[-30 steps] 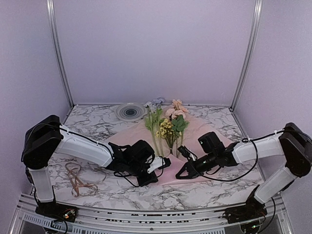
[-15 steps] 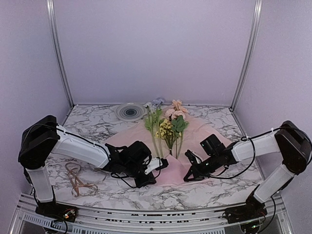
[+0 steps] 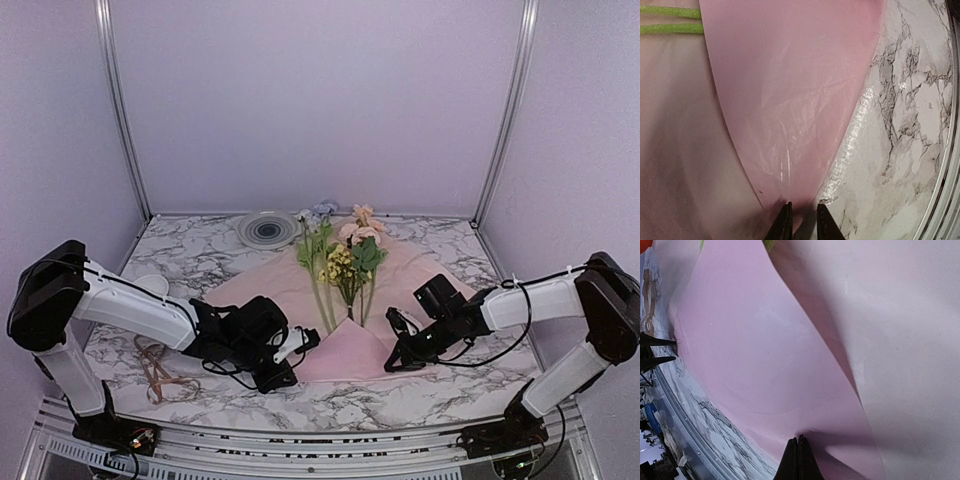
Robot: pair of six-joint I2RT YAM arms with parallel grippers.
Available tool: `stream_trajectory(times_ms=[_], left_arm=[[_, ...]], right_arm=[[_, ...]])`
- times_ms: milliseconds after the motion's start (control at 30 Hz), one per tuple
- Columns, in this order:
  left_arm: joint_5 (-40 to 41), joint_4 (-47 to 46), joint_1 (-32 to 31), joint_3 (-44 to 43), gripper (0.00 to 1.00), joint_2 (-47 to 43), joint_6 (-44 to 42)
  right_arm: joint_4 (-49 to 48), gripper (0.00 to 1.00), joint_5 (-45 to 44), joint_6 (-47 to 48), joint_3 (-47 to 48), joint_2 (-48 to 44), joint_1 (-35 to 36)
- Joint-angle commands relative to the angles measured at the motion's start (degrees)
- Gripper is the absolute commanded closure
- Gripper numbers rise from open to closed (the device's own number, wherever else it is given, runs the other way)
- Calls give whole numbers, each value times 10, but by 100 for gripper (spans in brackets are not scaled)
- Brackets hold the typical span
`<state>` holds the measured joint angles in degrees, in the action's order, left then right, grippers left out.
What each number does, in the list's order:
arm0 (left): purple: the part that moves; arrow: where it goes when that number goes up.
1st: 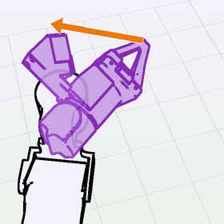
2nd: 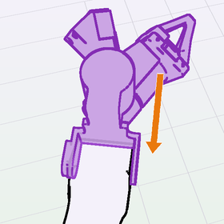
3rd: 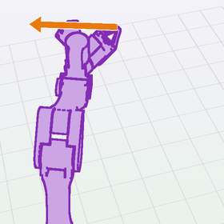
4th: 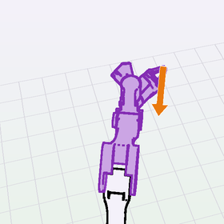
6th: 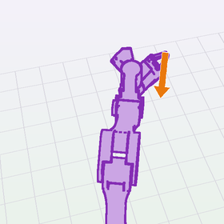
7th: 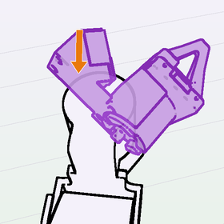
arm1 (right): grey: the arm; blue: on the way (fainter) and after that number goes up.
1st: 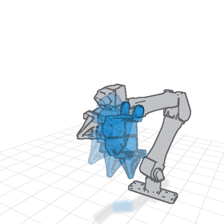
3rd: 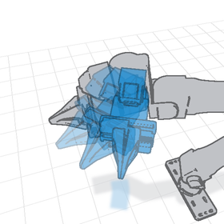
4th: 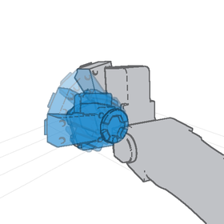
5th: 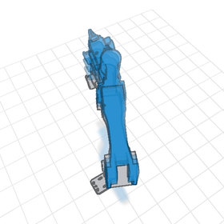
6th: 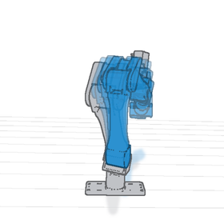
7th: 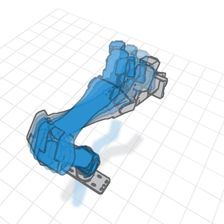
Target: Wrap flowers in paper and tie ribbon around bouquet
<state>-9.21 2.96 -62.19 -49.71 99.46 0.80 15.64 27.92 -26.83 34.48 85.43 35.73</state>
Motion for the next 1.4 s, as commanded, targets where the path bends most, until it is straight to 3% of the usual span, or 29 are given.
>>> stream_trajectory(times_ms=[0, 200, 367, 567, 800, 1367], left_arm=[[29, 119, 1, 37, 83, -16, 58], [73, 169, 1, 37, 87, -59, 63], [80, 172, 0, -15, 85, -99, 22], [71, 156, -8, -159, 87, 6, -37], [49, 136, -13, -258, 87, 133, -69], [61, 161, -22, -219, 87, 171, -93]], right_arm=[[78, 100, -70, 10, -8, 9, -4], [79, 100, -70, 12, -8, 6, 0], [87, 100, -83, 13, 2, 6, 11], [99, 100, -104, 7, 18, -3, 20], [129, 100, -153, 2, 43, -5, 33], [288, 100, -278, -25, 81, -19, 47]])
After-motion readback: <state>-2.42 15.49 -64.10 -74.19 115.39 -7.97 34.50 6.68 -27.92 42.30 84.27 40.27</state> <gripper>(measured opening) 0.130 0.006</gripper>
